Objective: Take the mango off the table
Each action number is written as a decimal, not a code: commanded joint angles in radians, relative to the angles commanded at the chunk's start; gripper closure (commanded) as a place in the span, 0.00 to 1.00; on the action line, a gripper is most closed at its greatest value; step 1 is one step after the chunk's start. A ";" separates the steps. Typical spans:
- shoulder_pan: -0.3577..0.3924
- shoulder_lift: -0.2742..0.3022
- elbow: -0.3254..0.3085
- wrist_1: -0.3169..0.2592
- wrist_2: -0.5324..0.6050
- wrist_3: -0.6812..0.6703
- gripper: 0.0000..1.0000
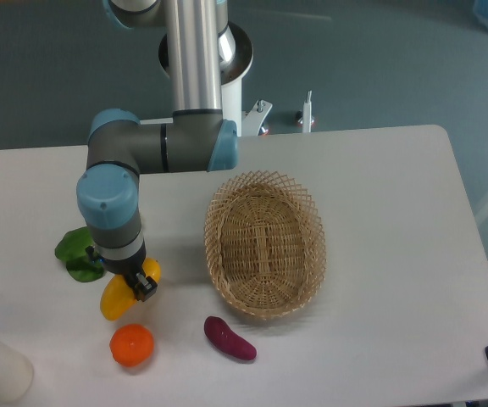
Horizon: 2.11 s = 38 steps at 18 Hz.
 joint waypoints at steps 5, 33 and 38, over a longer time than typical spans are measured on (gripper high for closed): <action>0.063 0.029 0.028 -0.006 -0.003 0.006 0.52; 0.328 -0.014 0.218 -0.172 0.175 0.262 0.49; 0.350 -0.018 0.216 -0.163 0.172 0.295 0.50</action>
